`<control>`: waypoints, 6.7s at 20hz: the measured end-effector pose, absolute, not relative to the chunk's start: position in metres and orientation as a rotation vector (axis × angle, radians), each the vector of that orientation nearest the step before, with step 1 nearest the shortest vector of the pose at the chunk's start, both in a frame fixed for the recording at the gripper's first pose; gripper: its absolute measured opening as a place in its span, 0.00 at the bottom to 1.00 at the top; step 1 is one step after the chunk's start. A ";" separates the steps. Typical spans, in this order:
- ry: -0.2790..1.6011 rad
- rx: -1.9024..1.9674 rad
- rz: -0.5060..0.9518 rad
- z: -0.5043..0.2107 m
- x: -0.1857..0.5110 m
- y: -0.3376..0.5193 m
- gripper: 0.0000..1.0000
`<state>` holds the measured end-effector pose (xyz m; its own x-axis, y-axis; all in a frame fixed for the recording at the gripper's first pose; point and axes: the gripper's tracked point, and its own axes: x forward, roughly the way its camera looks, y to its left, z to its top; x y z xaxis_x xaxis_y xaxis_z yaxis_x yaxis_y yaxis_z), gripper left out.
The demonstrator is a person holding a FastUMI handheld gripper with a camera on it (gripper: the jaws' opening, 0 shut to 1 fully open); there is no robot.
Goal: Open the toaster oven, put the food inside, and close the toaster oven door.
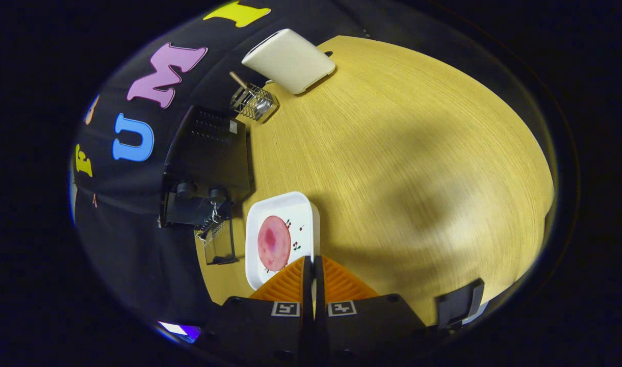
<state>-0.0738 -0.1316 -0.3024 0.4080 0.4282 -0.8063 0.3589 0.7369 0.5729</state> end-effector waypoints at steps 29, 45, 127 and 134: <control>0.967 0.938 -0.010 -0.242 -0.054 0.097 0.05; 0.747 1.171 -0.412 -0.299 0.074 0.170 0.05; 0.392 -0.034 0.224 -0.129 0.049 0.166 1.00; 0.149 -0.103 0.198 -0.046 0.006 0.099 0.99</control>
<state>0.0055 0.0987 -0.0463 0.9694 0.1883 -0.1577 -0.2036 0.9752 -0.0871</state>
